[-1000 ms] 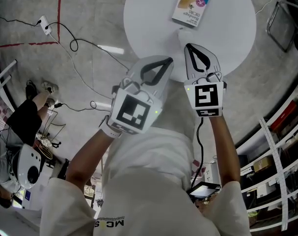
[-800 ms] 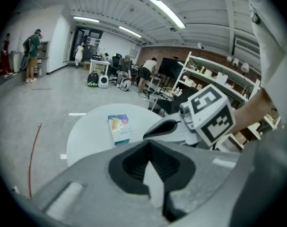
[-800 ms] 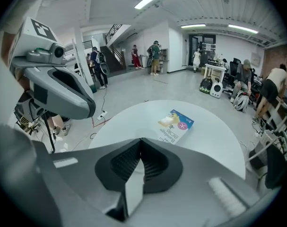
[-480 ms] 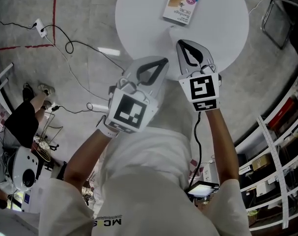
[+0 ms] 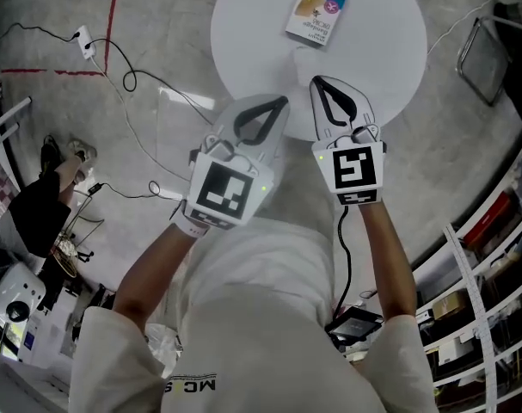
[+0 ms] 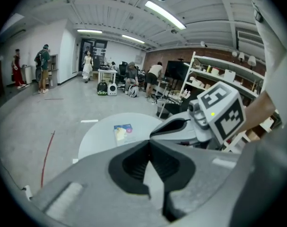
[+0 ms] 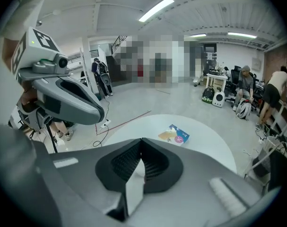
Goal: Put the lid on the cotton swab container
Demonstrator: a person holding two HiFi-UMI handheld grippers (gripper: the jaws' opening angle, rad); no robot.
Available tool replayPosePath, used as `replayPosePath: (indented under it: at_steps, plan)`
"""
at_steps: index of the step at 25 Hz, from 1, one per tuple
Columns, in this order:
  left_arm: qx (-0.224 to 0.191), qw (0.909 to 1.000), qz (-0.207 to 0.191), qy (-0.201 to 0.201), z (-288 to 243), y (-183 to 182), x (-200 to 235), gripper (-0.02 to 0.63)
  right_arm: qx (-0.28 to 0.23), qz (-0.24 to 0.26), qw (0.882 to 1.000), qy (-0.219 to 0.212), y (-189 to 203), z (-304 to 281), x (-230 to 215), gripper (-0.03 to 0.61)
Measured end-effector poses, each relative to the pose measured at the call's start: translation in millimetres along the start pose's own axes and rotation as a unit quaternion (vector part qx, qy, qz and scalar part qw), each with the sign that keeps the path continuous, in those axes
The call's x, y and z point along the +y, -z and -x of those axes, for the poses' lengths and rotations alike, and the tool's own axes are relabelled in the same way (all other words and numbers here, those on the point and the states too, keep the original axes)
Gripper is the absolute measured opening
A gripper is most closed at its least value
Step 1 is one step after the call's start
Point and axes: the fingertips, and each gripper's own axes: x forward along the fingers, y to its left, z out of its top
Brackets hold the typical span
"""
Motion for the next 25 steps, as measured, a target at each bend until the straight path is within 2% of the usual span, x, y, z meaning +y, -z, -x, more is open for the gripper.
replayPosePath:
  at_steps: [13, 21, 25]
  plan:
    - [-0.061, 0.9962, 0.004, -0.062, 67.4, -69.2, -69.7, 0.000, -0.070, 0.036, 0.997, -0.006, -55.2, 135.0, 10.1, -0.008]
    - [-0.102, 0.9919, -0.028, -0.072, 119.5, -107.0, -125.1, 0.000, -0.147, 0.066, 0.987, 0.012, -91.0, 223.8, 30.4, -0.008]
    - [-0.120, 0.9888, -0.037, -0.080, 142.2, -123.9, -147.8, 0.000, -0.181, 0.064, 0.981, 0.021, -102.1, 266.5, 39.2, -0.008]
